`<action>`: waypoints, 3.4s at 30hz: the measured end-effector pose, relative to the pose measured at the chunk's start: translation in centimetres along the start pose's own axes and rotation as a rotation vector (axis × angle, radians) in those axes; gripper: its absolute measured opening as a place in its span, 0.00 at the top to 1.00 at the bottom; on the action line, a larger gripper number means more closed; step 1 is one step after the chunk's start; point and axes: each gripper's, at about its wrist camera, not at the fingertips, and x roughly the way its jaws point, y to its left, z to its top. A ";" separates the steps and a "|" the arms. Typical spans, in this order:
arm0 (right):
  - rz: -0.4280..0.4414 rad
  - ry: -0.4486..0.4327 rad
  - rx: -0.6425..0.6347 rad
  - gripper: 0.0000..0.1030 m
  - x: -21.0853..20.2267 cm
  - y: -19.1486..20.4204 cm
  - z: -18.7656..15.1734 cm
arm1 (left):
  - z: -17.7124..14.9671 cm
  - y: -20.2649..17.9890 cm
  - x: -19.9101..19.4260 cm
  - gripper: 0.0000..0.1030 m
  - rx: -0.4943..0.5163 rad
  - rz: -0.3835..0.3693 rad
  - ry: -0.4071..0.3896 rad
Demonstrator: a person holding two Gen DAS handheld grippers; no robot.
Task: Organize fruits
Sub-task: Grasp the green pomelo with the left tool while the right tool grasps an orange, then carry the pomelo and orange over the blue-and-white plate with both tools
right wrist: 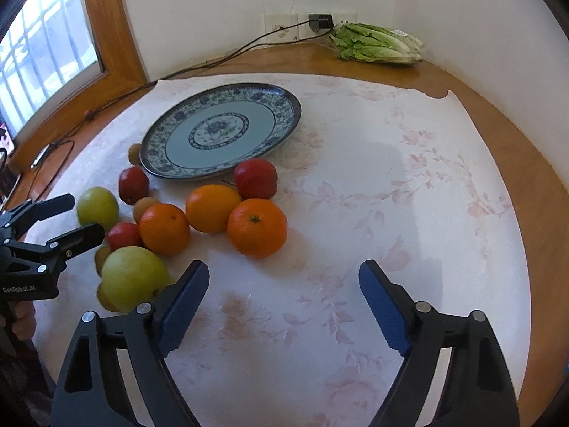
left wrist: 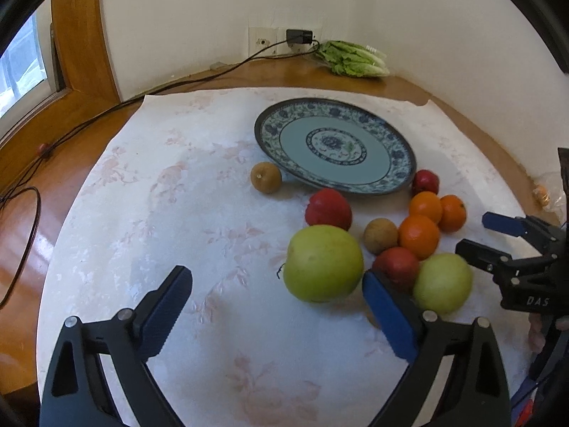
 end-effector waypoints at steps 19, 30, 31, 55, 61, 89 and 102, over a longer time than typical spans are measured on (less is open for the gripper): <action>0.020 -0.026 0.001 0.25 -1.5 0.8 0.4 | 0.1 -1.3 1.3 0.50 0.013 -0.085 0.036; 0.043 0.015 -0.032 0.53 0.7 0.7 1.4 | 0.1 -0.7 1.1 0.54 -0.021 -0.119 0.043; 0.043 0.015 -0.035 0.54 0.8 0.8 1.5 | 0.1 -0.6 1.1 0.54 -0.025 -0.122 0.043; 0.037 -0.025 -0.051 0.65 -0.1 0.9 1.8 | 1.6 0.3 -0.7 0.54 -0.057 -0.134 0.040; 0.055 -0.049 -0.050 0.65 -1.5 1.2 2.5 | 2.6 0.0 -1.6 0.54 -0.037 -0.124 0.030; 0.056 -0.144 -0.110 0.65 -3.8 3.4 10.2 | 10.8 -1.7 -2.7 0.54 0.031 -0.103 -0.073; 0.042 -0.129 -0.126 0.65 1.0 3.5 12.0 | 11.9 -2.3 3.4 0.54 0.023 -0.107 -0.017</action>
